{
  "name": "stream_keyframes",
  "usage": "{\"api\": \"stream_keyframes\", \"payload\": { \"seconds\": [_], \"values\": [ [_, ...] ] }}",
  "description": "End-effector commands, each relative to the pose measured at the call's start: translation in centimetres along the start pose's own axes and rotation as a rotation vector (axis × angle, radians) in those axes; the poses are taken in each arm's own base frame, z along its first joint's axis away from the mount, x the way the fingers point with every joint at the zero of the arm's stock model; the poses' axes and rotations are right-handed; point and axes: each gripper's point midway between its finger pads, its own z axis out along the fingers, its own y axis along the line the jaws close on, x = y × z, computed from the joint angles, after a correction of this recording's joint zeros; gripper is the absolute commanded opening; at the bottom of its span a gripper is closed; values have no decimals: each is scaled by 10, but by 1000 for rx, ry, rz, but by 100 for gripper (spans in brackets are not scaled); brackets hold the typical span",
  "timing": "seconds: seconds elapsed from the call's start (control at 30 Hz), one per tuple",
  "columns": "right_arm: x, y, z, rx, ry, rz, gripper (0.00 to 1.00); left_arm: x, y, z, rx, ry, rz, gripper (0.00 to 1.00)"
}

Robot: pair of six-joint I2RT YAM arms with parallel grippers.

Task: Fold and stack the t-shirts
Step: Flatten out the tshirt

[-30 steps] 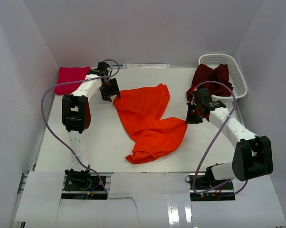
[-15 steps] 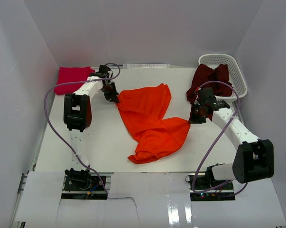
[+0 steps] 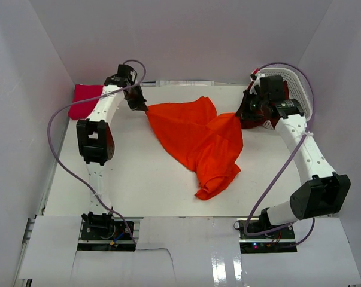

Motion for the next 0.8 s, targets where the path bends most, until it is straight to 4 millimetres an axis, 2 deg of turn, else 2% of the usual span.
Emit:
{"api": "stream_keyframes", "payload": {
  "seconds": [0.0, 0.03, 0.07, 0.1, 0.13, 0.17, 0.2, 0.23, 0.27, 0.3, 0.33, 0.37, 0.4, 0.43, 0.47, 0.5, 0.57, 0.7, 0.77],
  "values": [
    [-36, 34, -41, -148, -124, -70, 8, -45, -17, -112, -46, -244, 44, 0],
    [-39, 39, -53, -165, -150, -78, 8, -48, -19, -140, -60, -303, 51, 0],
    [-42, 44, -61, -181, -166, -88, 8, -45, -17, -151, -70, -322, 49, 0],
    [-45, 47, -75, -186, -200, -99, 8, -34, -10, -151, -95, -307, 46, 0],
    [-46, 46, -83, -178, -216, -103, 8, -33, -11, -174, -99, -357, 48, 0],
    [-46, 42, -88, -148, -226, -106, 8, -28, -9, -179, -104, -361, 50, 0],
    [-49, 40, -98, -132, -252, -113, 8, -14, -1, -173, -119, -328, 45, 1],
    [-48, 36, -101, -105, -255, -112, 8, -7, -5, -183, -89, -332, 54, 4],
    [-49, 25, -104, -43, -263, -107, 8, 2, -7, -181, -66, -308, 50, 6],
    [-43, 16, -106, -2, -237, -96, 8, 23, 1, -166, -59, -240, 41, 8],
    [-40, 8, -107, 38, -227, -86, 8, 32, -8, -169, 4, -230, 48, 13],
    [-38, -6, -109, 104, -225, -61, 8, 41, -7, -165, 17, -214, 38, 27],
    [-31, -15, -111, 144, -217, -51, 8, 63, 6, -147, -2, -153, 21, 37],
    [-30, -19, -113, 163, -224, -42, 8, 67, 8, -144, 3, -161, 23, 50],
    [-29, -22, -114, 172, -228, -35, 8, 70, 14, -146, -16, -177, 17, 76],
    [-24, -23, -114, 172, -220, -29, 8, 74, 20, -143, -33, -176, 16, 85],
    [-18, -22, -109, 153, -195, -24, 8, 81, 36, -135, -94, -172, 14, 98],
    [-4, -19, -99, 116, -138, -9, 8, 93, 45, -126, -107, -130, 23, 98],
    [4, -18, -94, 104, -115, -5, 8, 110, 45, -119, -77, -78, 10, 98]
  ]
}}
